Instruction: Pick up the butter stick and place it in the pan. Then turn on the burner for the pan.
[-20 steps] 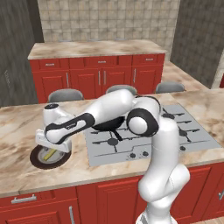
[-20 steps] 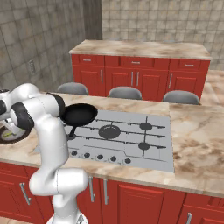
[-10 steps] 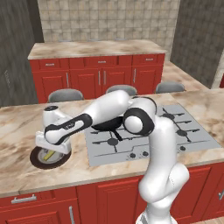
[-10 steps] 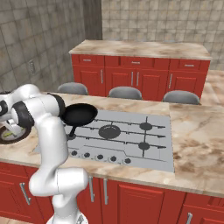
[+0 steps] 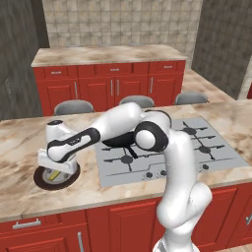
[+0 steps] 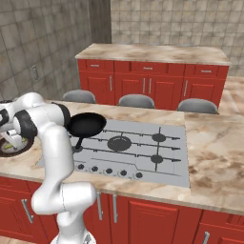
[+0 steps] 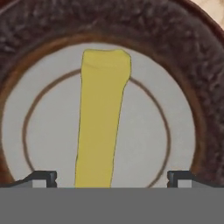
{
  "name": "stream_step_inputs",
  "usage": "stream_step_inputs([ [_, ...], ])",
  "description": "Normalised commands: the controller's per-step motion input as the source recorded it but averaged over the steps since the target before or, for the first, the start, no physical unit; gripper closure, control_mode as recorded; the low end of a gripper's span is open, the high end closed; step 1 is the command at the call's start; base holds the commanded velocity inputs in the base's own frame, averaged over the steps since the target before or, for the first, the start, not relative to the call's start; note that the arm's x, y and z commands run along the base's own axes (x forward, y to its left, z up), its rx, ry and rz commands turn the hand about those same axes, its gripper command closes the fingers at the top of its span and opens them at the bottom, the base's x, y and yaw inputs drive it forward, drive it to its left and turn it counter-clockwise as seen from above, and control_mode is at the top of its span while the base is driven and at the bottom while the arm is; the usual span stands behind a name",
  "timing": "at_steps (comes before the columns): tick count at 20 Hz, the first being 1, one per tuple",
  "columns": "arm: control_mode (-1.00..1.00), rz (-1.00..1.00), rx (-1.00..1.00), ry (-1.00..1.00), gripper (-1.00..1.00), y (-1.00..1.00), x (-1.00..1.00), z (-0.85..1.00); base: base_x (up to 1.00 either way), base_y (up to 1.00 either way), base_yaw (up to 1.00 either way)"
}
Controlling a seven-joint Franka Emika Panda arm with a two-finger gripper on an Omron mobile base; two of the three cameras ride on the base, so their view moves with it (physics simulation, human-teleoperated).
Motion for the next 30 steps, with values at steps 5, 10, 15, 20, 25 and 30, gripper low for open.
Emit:
stream_step_inputs([
  [5, -1.00, 0.00, 0.00, 0.00, -1.00, 0.04, 0.13, -0.14, 0.00, 0.00, 0.00],
  [10, -1.00, 0.00, 0.00, 0.00, -1.00, 0.01, 0.15, -0.19, 0.00, 0.00, 0.00],
  [15, -1.00, 0.00, 0.00, 0.00, -1.00, 0.02, 0.10, -0.21, 0.00, 0.00, 0.00],
  [20, -1.00, 0.00, 0.00, 0.00, 1.00, 0.01, 0.03, -0.34, 0.00, 0.00, 0.00],
  [25, -1.00, 0.02, 0.00, 0.00, 1.00, 0.00, 0.08, -0.48, 0.00, 0.00, 0.00],
  [30, -1.00, 0.04, 0.00, 0.00, 1.00, -0.01, 0.10, -0.44, 0.00, 0.00, 0.00],
])
